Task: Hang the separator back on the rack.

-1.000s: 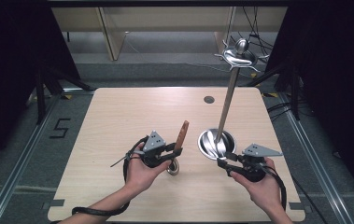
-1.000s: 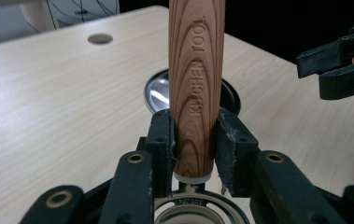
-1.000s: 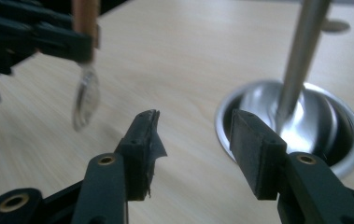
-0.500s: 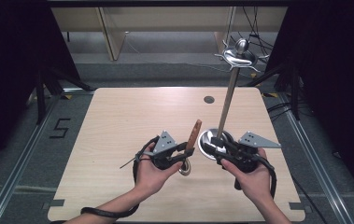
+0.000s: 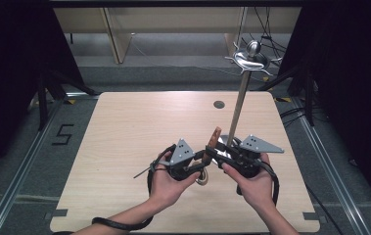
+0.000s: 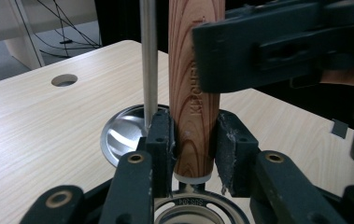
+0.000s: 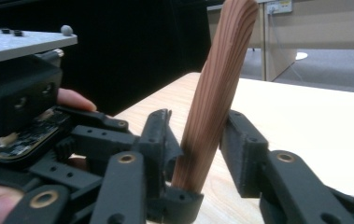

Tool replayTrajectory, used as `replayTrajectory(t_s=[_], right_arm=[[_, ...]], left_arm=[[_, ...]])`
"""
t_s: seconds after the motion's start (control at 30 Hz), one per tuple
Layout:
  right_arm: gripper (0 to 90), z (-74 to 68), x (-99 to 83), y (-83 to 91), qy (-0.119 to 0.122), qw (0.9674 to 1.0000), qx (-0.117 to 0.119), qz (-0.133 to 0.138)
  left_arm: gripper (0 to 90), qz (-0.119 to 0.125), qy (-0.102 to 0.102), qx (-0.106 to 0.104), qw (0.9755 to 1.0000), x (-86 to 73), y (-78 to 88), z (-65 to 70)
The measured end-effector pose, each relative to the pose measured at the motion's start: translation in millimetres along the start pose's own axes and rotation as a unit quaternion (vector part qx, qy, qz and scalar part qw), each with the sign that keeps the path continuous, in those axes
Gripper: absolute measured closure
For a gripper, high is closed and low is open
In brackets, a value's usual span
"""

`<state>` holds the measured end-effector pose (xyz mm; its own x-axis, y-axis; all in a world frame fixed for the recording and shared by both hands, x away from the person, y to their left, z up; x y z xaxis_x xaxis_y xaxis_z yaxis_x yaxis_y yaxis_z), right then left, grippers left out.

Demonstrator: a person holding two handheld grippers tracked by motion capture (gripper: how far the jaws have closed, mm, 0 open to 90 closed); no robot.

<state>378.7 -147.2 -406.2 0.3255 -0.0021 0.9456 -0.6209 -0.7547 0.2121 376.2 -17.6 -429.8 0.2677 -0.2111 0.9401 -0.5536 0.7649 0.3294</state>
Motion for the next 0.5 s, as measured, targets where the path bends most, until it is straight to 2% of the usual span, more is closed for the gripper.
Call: replayTrajectory(t_s=[0.03,0.13,0.17,0.27,0.33,0.37,0.4,0.43,0.5], right_arm=[[65.8,0.4,-0.2,-0.3,0.001,1.0,-0.002,0.001],[70.0,2.0,-0.8,0.2,0.009,0.9999,-0.007,-0.001],[71.0,1.2,-0.7,0.9,0.0,1.0,-0.002,-0.001],[72.8,0.2,0.2,2.5,-0.003,1.0,-0.001,-0.002],[73.5,-0.8,1.2,3.8,0.011,0.9999,0.002,-0.009],[73.6,-1.4,1.6,5.0,0.01,0.9999,0.002,-0.013],[73.6,0.2,2.8,5.4,0.022,0.9997,0.009,-0.011],[73.6,0.2,2.8,5.4,0.022,0.9997,0.009,-0.011],[73.7,2.0,3.6,7.3,0.029,0.9995,0.009,-0.011]], left_arm=[[68.1,0.005,0.006,-0.001,1.0,0.9,-0.6,1.6],[68.1,0.005,0.002,0.003,1.0,2.4,-0.5,2.4],[68.0,0.007,0.005,0.003,1.0,2.6,-1.1,3.8],[67.9,0.008,0.009,0.004,0.9999,3.1,-1.9,5.4],[67.6,0.012,0.003,-0.002,0.9999,3.9,-3.3,5.8],[67.5,0.012,0.004,-0.002,0.9999,4.2,-3.5,6.1],[67.1,0.015,-0.004,-0.007,0.9999,5.0,-3.4,6.4],[66.1,0.015,-0.004,-0.007,0.9999,5.0,-3.4,6.4],[62.6,0.005,-0.017,-0.016,0.9997,4.9,-2.6,5.9]])
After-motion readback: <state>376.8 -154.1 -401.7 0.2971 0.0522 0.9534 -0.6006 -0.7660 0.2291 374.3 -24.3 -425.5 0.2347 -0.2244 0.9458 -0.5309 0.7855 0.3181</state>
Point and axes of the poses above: each handheld gripper's, and its own axes: y roughly backward along the jaws, x roughly out of its top, z roughly to its right, the point moved 5 cm from there along -y, roughly forward along the jaws, and after that the axes turned 1 degree about z, right-handed, at the moved point
